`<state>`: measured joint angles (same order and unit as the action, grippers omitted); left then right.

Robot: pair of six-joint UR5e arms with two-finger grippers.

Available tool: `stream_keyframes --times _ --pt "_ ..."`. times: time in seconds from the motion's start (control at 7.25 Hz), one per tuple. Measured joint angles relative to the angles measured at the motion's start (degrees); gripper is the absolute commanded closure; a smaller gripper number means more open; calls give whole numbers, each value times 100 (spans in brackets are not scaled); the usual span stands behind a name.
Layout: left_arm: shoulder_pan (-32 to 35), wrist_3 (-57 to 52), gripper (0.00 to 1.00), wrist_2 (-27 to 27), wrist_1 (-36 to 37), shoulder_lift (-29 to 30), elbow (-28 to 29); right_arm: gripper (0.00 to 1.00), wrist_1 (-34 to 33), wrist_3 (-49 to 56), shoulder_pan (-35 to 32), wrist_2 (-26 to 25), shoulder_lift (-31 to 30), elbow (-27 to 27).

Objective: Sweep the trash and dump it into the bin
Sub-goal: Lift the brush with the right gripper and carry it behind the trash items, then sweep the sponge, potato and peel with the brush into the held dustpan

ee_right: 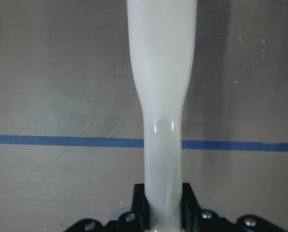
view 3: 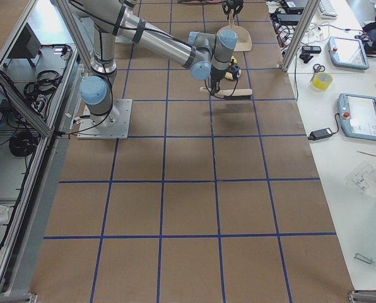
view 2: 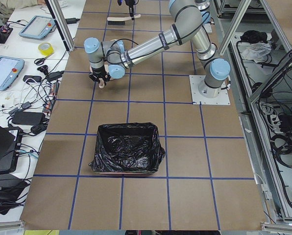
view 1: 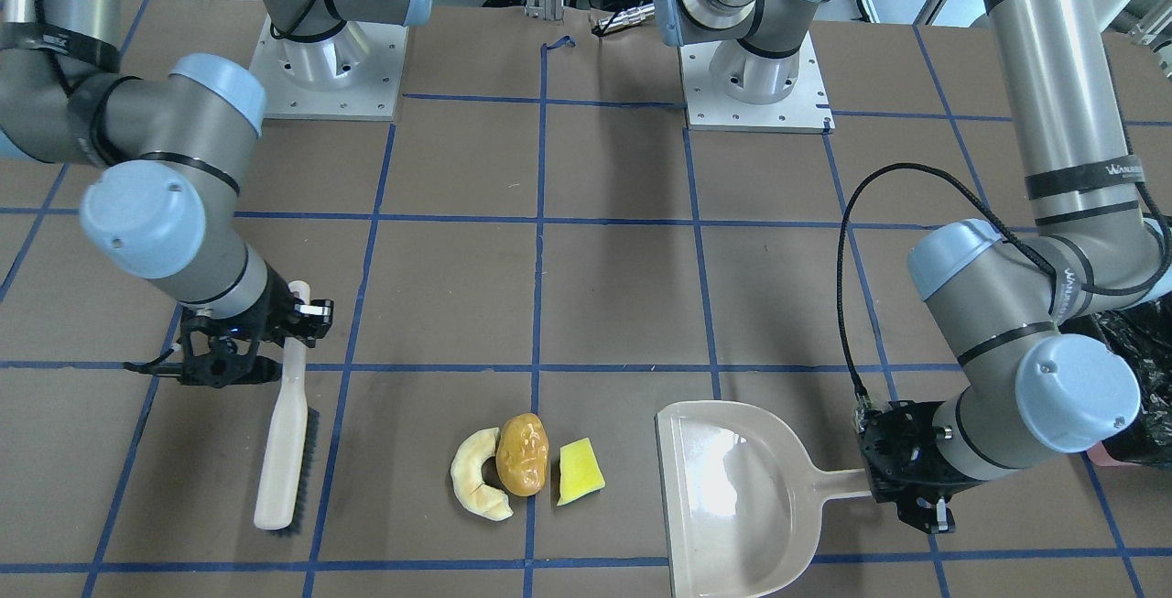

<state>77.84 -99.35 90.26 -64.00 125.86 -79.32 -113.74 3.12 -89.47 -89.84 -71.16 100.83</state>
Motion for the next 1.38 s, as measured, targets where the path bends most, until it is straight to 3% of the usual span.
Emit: stream_keyframes --times 0.69,1.38 --pt "38 37 92 52 -7 -18 -56 100 -10 -1451 -1247 147 260 -203" --pt "39 33 92 50 -7 -26 -59 100 -15 -1963 -1570 158 732 -727"
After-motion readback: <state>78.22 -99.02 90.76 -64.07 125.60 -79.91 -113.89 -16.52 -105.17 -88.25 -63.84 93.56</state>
